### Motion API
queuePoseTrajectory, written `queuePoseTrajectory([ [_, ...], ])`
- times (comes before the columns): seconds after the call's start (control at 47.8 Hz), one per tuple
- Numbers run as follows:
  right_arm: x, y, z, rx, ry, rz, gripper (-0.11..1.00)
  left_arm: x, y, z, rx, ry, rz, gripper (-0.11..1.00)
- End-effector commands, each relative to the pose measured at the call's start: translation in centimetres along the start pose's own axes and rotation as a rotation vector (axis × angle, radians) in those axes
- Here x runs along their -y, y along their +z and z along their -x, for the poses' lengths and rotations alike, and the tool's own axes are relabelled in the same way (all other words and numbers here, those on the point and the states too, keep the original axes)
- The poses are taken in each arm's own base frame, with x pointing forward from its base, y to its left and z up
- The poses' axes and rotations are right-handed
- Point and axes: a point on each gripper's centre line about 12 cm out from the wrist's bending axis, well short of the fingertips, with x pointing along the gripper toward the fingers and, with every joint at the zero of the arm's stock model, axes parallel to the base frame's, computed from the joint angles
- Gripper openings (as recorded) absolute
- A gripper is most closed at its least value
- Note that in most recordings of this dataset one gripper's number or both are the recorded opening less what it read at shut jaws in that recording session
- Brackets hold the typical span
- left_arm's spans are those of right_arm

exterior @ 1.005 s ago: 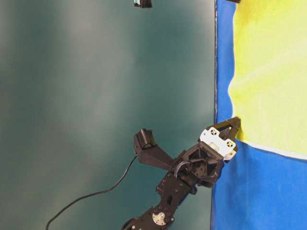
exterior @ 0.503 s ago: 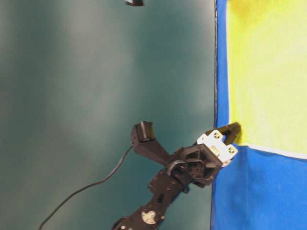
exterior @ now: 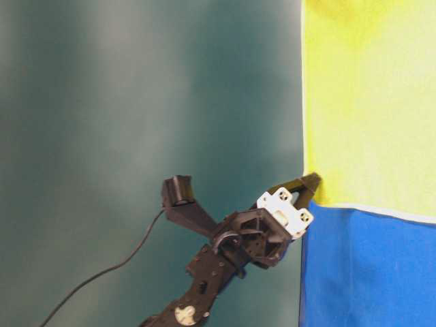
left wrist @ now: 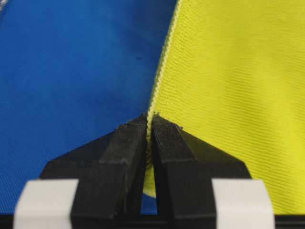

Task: Fold the yellow towel.
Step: 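Grasp the far left and far right towel corners with both grippers, then pull both corners toward the near edge, folding the towel in half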

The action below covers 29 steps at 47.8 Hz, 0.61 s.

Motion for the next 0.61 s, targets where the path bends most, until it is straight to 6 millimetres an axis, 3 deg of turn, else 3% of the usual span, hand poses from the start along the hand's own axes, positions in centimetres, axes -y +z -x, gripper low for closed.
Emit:
queuePoseTrajectory([
  [0.0, -0.9, 0.1, 0.9, 0.005, 0.02, 0.014, 0.03, 0.5, 2.1, 1.7, 0.045, -0.009, -0.013, 0.01],
  [0.188, -4.0, -1.4, 3.0, -0.038, 0.102, 0.051, 0.03, 3.7, 1.9, 2.8, 0.007, -0.072, -0.078, 0.01],
  [0.586, -10.0, -4.7, 7.3, -0.143, 0.287, 0.055, 0.03, 13.6, -0.6, 5.4, -0.057, -0.265, -0.221, 0.01],
])
